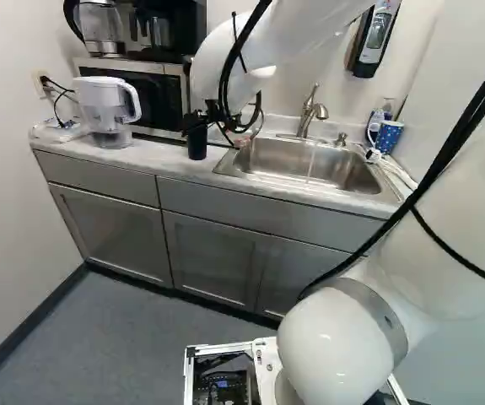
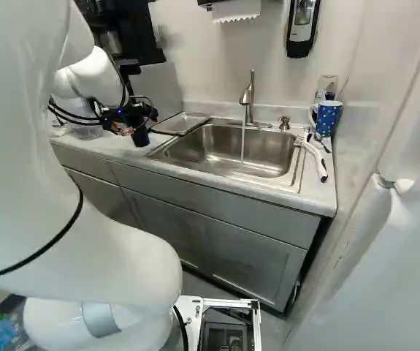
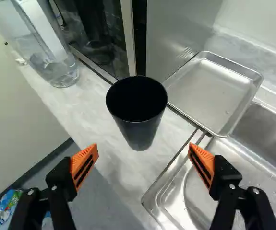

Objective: Rinse the cup and place it in the tray

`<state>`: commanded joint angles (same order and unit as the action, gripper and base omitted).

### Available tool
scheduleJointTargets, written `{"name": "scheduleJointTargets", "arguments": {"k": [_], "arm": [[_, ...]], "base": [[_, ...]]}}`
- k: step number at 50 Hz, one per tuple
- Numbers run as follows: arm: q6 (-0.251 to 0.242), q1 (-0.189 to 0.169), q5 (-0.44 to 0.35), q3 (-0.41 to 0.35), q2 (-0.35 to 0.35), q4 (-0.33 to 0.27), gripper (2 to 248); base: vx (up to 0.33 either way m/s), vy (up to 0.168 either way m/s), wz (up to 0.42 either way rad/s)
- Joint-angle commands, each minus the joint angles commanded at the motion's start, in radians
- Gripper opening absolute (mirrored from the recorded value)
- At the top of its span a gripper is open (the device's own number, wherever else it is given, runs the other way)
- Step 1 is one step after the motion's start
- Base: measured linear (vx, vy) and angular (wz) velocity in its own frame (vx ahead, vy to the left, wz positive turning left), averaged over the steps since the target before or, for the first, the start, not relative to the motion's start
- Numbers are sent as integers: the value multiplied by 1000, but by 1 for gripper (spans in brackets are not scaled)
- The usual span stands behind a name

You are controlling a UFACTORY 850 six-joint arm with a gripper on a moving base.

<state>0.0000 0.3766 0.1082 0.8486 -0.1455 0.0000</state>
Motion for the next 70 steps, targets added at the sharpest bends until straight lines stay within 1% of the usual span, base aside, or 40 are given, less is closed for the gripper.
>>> {"name": "scheduleJointTargets", "arguments": {"k": [13,40,70], "arm": [[0,6,-37,-13,17,0,247],[0,15,-145,-47,47,0,247],[0,16,-270,-57,109,0,247]], "base": [[0,0,0],[0,0,0],[0,0,0]]}}
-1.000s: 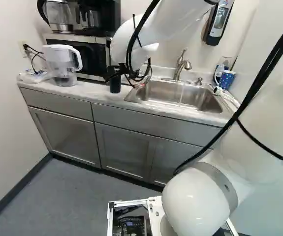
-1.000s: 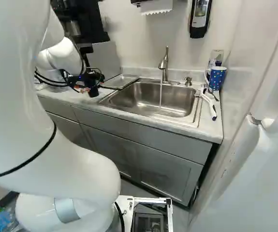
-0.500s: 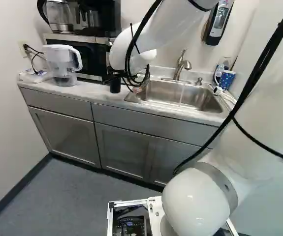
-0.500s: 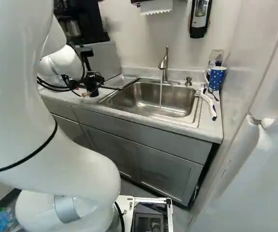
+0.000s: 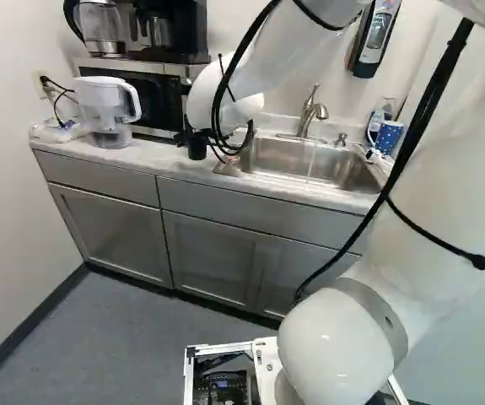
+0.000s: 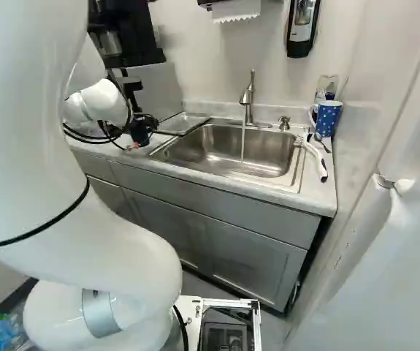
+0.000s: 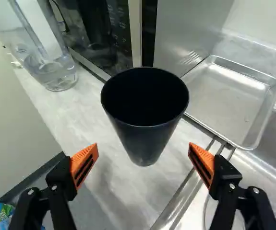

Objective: Rinse the cup and place it in the tray

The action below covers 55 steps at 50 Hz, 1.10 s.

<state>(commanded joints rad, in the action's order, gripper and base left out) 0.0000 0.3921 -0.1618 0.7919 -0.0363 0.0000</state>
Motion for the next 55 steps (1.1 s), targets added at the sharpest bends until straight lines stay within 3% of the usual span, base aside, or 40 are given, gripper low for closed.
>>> {"name": "scheduleJointTargets", "arguments": {"k": [31,55], "arm": [[0,0,-129,-6,65,0,247],[0,0,-229,-6,65,0,247]], "base": [[0,0,0],[0,0,0]]}}
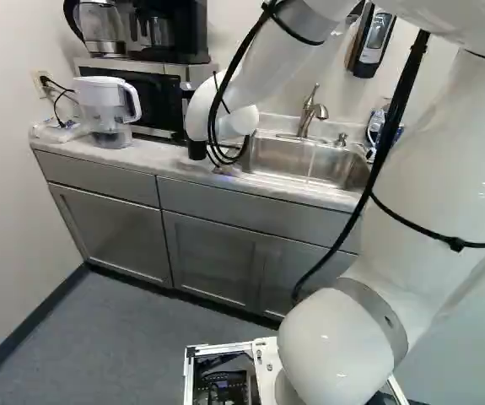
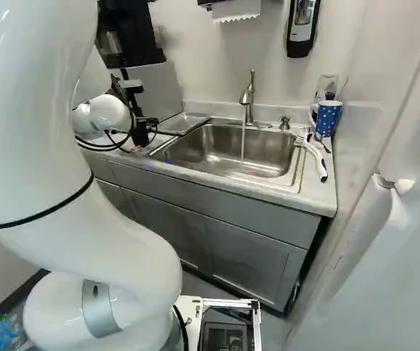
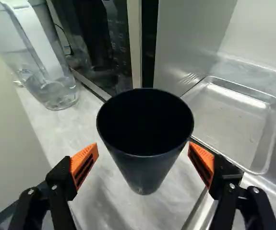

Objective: Rinse the cup and place it in the tray

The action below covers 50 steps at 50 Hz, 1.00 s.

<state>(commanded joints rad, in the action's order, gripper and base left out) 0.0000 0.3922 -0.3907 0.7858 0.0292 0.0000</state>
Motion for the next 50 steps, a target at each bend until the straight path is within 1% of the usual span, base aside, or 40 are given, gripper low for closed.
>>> {"name": "scheduleJointTargets", "arguments": {"k": [8,27,28,32,33,37,38,43,44,50], "arm": [[0,0,-31,0,0,0,247],[0,0,-32,0,0,0,247],[0,0,-32,0,0,0,236],[0,0,-32,0,0,0,236],[0,0,-32,0,0,0,198],[0,0,-32,0,0,0,198],[0,0,-32,0,0,0,159],[0,0,-32,0,0,0,159],[0,0,-32,0,0,0,128],[0,0,-32,0,0,0,126]], "base": [[0,0,0],[0,0,0],[0,0,0],[0,0,0],[0,0,0],[0,0,0],[0,0,0],[0,0,0],[0,0,0],[0,0,0]]}}
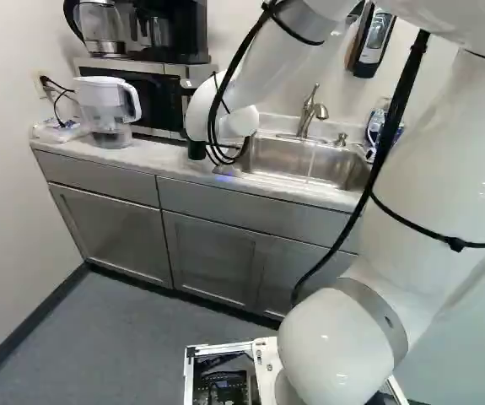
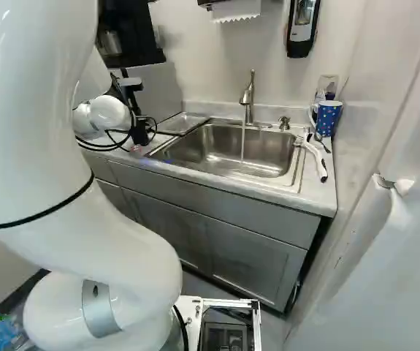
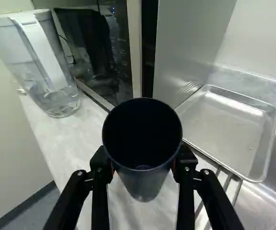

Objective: Rinse the cup and place it in the tray

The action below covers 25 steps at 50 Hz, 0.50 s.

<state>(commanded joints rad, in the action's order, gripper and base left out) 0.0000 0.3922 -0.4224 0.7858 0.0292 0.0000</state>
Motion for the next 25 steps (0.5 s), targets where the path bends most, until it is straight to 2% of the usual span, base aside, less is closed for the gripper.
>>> {"name": "scheduleJointTargets", "arguments": {"k": [25], "arm": [[0,-12,0,15,-10,0,126]], "base": [[0,0,0]]}}
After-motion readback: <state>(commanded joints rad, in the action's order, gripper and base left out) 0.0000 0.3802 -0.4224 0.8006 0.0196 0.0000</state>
